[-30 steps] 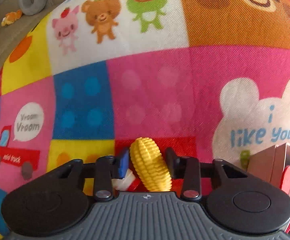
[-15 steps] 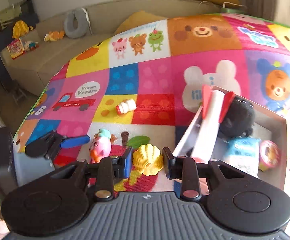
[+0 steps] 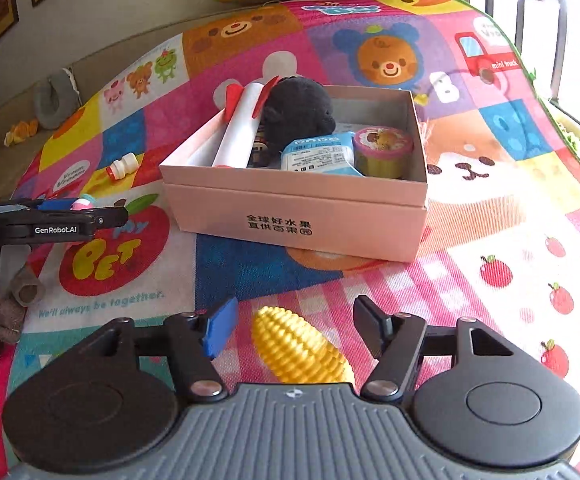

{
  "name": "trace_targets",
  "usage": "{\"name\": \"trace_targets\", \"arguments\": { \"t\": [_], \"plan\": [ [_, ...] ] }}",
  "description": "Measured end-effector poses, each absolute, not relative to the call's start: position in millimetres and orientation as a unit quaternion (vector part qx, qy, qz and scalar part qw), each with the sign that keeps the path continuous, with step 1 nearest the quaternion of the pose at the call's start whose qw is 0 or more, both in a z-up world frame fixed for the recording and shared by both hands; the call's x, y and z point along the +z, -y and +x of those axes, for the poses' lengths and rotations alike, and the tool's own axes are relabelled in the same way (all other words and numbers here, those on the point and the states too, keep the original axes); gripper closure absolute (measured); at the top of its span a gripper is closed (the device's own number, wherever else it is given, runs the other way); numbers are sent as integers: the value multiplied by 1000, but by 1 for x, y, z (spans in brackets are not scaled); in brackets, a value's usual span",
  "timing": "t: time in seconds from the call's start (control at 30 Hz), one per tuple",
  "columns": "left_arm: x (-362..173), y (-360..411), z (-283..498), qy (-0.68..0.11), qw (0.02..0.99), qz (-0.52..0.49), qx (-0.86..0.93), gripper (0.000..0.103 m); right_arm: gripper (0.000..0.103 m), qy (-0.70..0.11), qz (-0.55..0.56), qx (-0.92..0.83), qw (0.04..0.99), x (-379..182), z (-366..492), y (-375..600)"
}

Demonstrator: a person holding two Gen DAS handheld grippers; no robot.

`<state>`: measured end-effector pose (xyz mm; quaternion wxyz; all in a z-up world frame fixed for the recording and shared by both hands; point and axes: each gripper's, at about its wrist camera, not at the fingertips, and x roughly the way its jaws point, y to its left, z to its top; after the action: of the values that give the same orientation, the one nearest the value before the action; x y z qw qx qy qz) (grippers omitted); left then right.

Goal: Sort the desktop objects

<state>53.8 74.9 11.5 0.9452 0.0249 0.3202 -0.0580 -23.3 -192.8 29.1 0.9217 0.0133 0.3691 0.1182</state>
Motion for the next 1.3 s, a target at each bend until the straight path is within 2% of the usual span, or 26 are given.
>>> {"name": "trace_targets", "arguments": {
  "t": [0.13,0.3,0.5,0.6,0.63,0.7,0.8,0.93,0.97,1.0,1.07,1.13,1.23,1.3],
  "plan": [
    [10,-69,51,-329,942,39,-55,49,28,-341,32,104,934,24,-38,207],
    [25,-48,28,-311,945,59,-84,50,22,-311,62,90,944,21,-47,224],
    [48,19,-12,-277,926,83,-241,49,18,-296,104,81,946,17,-50,239],
    [37,50,-15,-273,914,113,-277,44,17,-291,121,75,946,16,-50,244],
    [33,56,-13,-275,912,122,-278,40,17,-288,124,73,947,16,-51,245],
    [30,55,-7,-278,909,124,-286,22,15,-280,127,70,949,17,-54,247],
    [48,20,5,-254,927,84,-264,12,15,-266,127,68,953,17,-58,246],
    [61,-41,42,-240,961,44,-127,13,15,-262,121,66,955,17,-57,243],
    [56,-52,56,-242,965,59,-77,18,15,-261,120,66,956,17,-57,242],
    [48,-62,71,-248,965,77,-33,31,15,-260,120,65,956,17,-58,242],
    [31,-78,99,-278,956,90,12,42,15,-260,121,61,956,16,-58,242],
    [16,-92,117,-302,949,89,23,42,15,-260,123,58,956,16,-57,243],
    [7,-96,123,-307,948,84,18,52,13,-260,126,53,956,15,-57,244],
    [11,-96,120,-304,950,76,17,72,13,-260,127,52,956,15,-56,244]
  ]
}}
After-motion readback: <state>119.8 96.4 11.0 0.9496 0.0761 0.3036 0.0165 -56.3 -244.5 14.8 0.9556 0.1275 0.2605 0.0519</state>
